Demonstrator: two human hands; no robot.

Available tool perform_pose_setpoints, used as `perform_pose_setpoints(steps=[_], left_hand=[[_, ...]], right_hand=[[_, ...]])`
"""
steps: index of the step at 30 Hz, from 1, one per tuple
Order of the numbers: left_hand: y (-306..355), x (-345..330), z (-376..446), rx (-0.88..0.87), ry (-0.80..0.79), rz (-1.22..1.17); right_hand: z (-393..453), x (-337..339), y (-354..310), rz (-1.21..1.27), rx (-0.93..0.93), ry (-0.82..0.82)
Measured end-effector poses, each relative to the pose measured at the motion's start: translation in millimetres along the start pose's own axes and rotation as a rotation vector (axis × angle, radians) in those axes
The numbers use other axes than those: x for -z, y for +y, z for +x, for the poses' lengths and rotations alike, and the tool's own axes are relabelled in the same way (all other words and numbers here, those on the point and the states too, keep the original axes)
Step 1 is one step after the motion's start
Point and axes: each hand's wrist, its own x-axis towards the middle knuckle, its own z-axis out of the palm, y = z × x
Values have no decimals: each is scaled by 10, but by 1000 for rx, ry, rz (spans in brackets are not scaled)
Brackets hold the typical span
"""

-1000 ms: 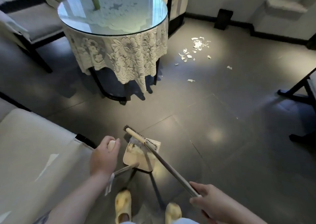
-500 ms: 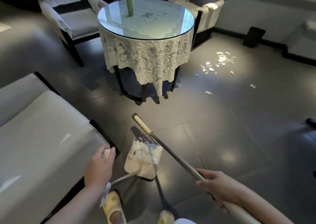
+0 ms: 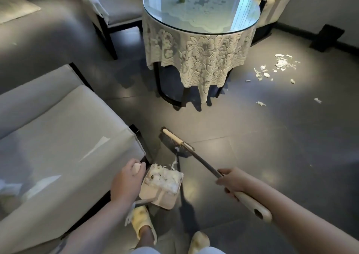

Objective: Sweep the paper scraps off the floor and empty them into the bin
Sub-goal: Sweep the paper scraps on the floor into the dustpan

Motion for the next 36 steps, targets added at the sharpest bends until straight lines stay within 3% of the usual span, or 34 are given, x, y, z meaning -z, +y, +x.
perform_pose_setpoints(steps=[8,16,22,27,36], left_hand=[[84,35,475,-3,-52,38],[-10,3,487,68,-63,21],[113,-54,288,100,-92,39],[232,-194,-43,75,-164,-26],[537,-490,-599,-14,-63,-154]], right_hand=[[589,-439,-426,-16,-91,-3],[389,-766,28,-231,-106,-153],[24,-895,289,-87,-75,-202],[29,-748,299,278,-86,-277],[-528,-430,623,385,39,-247]])
